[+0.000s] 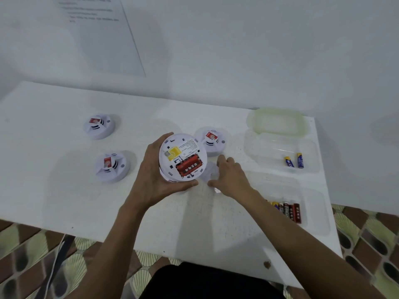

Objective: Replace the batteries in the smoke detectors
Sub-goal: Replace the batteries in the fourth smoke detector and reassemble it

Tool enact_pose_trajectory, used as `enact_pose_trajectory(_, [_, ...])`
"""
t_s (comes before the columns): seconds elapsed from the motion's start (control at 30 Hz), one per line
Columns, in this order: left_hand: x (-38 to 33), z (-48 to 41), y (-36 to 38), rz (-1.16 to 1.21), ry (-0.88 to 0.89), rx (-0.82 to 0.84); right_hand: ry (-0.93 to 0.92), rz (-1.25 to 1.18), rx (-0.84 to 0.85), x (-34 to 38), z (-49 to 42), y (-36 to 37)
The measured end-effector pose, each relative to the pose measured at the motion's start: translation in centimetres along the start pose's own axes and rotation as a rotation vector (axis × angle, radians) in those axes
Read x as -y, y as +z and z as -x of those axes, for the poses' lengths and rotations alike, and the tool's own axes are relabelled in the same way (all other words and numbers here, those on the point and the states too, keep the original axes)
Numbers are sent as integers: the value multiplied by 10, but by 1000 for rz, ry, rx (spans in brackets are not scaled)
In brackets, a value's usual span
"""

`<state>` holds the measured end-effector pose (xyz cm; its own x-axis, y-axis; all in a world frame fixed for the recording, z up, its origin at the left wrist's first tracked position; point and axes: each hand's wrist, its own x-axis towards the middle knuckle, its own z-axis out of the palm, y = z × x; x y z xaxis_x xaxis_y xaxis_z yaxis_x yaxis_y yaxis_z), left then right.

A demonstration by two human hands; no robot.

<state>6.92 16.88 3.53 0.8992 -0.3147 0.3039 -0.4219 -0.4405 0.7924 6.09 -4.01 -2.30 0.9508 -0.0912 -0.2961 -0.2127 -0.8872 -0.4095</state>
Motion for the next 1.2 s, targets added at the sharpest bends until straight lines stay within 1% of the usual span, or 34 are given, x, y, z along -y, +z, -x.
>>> enact_pose_trajectory(0.07, [1, 0, -2, 8, 1, 9, -21, -99, -11, 0, 0, -1])
enact_pose_trajectory(0.27, [5, -2, -5, 5, 37, 17, 21, -418, -24, 8, 16, -29])
enact_pose_trajectory(0.4, [2, -2, -5, 10, 72, 29, 15, -863, 4, 17, 39, -64])
enact_pose_trajectory(0.43, [2, -2, -4, 9, 78, 34, 2, -933, 1, 21, 45, -72])
enact_pose_trajectory(0.5, [0, -2, -4, 21, 88, 43, -36, -991, -53, 28, 57, -85])
enact_pose_trajectory(0.6, [-5, -3, -2, 33, 110, 52, -151, -962, -184, 39, 71, -95])
enact_pose_trajectory(0.73, [-20, -7, 4, 60, 172, 76, -323, -682, -298, 49, 82, -94])
enact_pose_trajectory(0.77, [-22, -7, 6, 74, 165, 96, -349, -603, -329, 51, 84, -92])
enact_pose_trajectory(0.83, [-24, -9, 11, 71, 89, 120, -389, -467, -409, 53, 84, -85])
enact_pose_trajectory(0.87, [-23, -9, 13, 60, 45, 130, -414, -413, -443, 54, 83, -82])
enact_pose_trajectory(0.93, [-18, -11, 15, 110, -6, 190, -463, -325, -488, 55, 83, -77])
enact_pose_trajectory(0.97, [-15, -11, 16, 105, 10, 217, -479, -297, -511, 55, 83, -75])
enact_pose_trajectory(1.07, [-12, -8, 16, 56, 64, 212, -499, -271, -575, 55, 86, -71])
enact_pose_trajectory(1.2, [-16, -7, 18, 30, 103, 180, -505, -272, -559, 53, 88, -73])
